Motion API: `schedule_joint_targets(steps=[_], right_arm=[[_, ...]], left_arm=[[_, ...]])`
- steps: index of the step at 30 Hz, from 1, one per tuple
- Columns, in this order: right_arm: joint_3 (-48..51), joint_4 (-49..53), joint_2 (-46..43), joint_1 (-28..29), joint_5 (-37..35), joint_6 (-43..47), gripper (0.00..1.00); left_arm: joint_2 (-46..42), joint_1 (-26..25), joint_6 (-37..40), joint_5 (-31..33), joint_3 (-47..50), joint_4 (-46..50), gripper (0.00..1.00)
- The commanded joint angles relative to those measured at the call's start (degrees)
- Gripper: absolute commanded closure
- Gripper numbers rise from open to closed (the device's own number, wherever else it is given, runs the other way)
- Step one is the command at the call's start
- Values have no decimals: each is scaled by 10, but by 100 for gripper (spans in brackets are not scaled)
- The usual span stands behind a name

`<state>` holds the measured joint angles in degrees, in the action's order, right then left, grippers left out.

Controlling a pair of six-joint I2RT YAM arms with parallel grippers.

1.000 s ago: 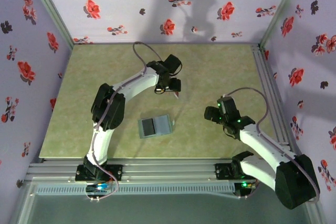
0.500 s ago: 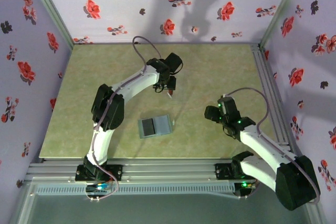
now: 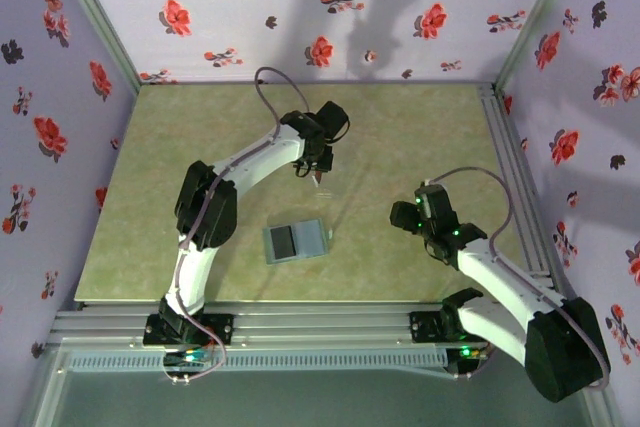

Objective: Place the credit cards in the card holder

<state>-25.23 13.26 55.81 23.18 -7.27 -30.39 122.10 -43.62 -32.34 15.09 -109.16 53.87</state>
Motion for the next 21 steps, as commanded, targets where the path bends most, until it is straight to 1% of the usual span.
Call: schedule_joint_targets(steps=[1, 5, 9, 12, 14, 16, 19, 21], right_arm=[[10, -10, -8, -3, 0, 5, 24], [11, -10, -9, -3, 2, 5, 25], [11, -10, -9, -3, 1, 5, 25], [11, -11, -9, -3, 3, 6, 25], [11, -12, -9, -3, 3, 6, 25], [10, -10, -9, -3, 2, 6, 26], [11, -12, -7, -3, 4, 7, 26], [12, -13, -6, -3, 4, 6, 26]], left_arm=[[-9, -8, 12, 31, -25, 25, 60], [-12, -10, 17, 38, -25, 26, 60], [-12, -10, 18, 46, -28, 30, 55], [-15, -10, 22, 55, -26, 24, 49], [-14, -10, 27, 57, -26, 21, 48], [-16, -10, 28, 58, -25, 20, 50], [-18, -9, 35, 54, -23, 14, 57], [-17, -9, 38, 48, -24, 13, 60]])
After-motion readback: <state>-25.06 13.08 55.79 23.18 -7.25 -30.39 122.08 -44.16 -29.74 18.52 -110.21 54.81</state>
